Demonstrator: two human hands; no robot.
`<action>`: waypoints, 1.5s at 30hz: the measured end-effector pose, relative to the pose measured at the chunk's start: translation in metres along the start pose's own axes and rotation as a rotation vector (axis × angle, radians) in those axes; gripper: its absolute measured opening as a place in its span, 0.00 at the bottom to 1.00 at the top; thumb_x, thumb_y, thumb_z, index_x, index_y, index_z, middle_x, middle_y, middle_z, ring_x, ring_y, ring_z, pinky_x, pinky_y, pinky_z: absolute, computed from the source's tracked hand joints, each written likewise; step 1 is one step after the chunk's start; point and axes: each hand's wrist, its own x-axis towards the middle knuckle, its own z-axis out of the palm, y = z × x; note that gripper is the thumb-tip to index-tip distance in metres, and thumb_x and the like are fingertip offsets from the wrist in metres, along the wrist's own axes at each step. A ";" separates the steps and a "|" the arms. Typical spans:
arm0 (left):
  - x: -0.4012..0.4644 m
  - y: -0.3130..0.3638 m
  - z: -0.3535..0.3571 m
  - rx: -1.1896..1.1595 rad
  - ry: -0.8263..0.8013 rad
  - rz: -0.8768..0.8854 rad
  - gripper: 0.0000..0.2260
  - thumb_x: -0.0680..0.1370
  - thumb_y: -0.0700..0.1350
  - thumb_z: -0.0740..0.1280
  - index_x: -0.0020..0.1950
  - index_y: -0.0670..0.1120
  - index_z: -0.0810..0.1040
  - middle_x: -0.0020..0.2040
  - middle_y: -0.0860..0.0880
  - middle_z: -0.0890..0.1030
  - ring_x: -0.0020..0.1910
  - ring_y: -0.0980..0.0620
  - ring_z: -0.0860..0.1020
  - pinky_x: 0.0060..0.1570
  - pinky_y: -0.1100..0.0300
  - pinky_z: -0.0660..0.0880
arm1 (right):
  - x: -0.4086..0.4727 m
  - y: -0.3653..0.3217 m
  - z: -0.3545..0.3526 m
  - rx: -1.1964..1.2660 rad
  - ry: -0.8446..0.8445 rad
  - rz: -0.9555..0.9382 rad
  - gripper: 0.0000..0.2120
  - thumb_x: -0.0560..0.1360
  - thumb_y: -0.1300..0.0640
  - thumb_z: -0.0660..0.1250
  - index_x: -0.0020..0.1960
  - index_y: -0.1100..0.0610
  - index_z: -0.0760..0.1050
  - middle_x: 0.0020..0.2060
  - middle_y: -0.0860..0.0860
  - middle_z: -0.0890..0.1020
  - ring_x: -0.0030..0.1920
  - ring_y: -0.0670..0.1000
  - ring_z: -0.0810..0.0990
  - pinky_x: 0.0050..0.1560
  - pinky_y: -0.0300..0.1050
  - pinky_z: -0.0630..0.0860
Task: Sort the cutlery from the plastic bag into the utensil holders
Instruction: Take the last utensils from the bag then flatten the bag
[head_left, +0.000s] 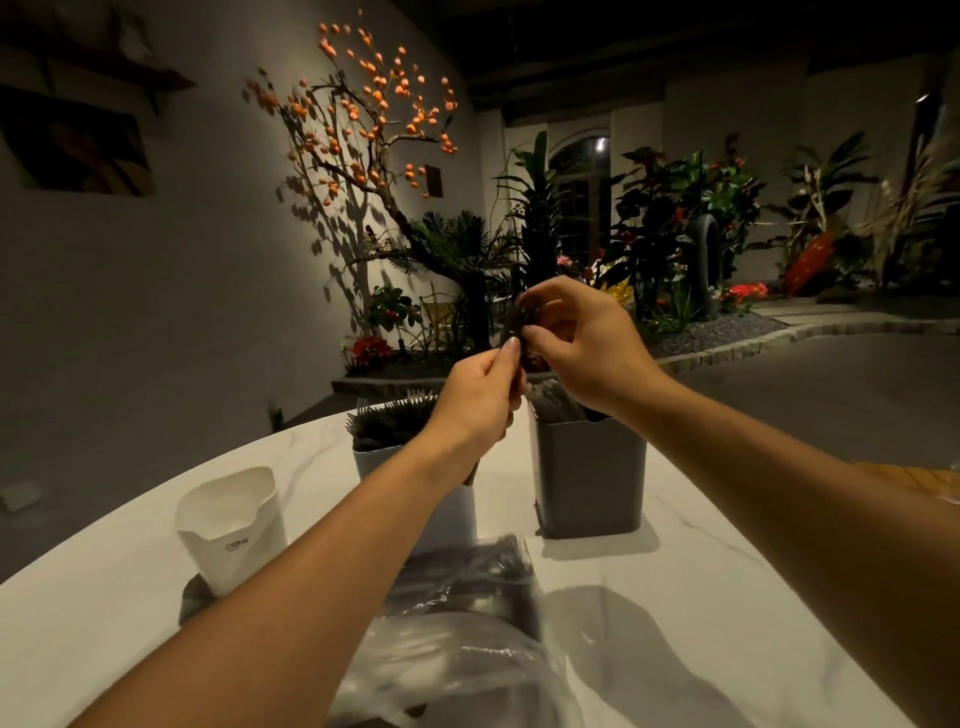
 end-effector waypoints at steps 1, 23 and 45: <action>-0.002 0.002 -0.006 -0.001 0.009 0.005 0.20 0.86 0.54 0.54 0.39 0.45 0.71 0.25 0.55 0.67 0.23 0.56 0.62 0.25 0.63 0.59 | 0.001 -0.005 0.005 0.012 0.019 -0.019 0.13 0.79 0.60 0.68 0.62 0.52 0.76 0.50 0.47 0.82 0.52 0.44 0.81 0.52 0.41 0.81; -0.004 -0.030 -0.126 -0.080 0.314 0.057 0.24 0.86 0.56 0.49 0.58 0.44 0.81 0.54 0.45 0.84 0.57 0.48 0.81 0.65 0.47 0.75 | 0.028 -0.036 0.119 -0.177 0.128 -0.407 0.13 0.75 0.66 0.70 0.57 0.59 0.74 0.52 0.52 0.79 0.47 0.50 0.79 0.43 0.48 0.83; -0.016 -0.057 -0.128 0.296 0.255 0.080 0.09 0.84 0.48 0.61 0.57 0.51 0.81 0.52 0.52 0.83 0.54 0.53 0.80 0.57 0.55 0.78 | 0.015 -0.007 0.120 -0.403 -0.191 -0.312 0.09 0.76 0.59 0.72 0.54 0.52 0.78 0.48 0.49 0.83 0.48 0.50 0.82 0.48 0.50 0.82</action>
